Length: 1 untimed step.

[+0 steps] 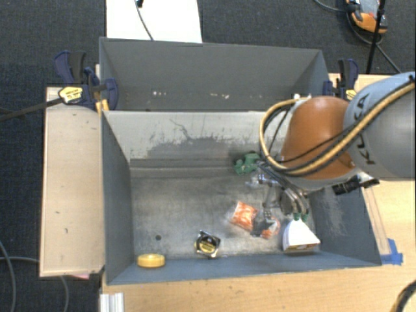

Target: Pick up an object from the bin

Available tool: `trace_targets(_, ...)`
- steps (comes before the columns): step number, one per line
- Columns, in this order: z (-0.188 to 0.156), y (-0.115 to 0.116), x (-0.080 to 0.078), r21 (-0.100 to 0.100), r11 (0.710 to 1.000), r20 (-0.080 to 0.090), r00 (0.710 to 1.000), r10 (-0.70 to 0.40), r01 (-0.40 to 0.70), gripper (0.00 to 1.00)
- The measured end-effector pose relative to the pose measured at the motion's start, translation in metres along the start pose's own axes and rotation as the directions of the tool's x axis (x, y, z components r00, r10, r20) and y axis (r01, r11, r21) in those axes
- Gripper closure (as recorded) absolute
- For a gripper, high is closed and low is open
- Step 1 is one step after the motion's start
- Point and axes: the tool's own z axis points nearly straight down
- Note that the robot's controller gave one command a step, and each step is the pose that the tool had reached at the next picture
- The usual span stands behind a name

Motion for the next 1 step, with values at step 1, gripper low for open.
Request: trace_targets(1,0.0646,-0.0064,0.0181,-0.001,0.994,0.005,0.994,0.110,-0.110,0.00)
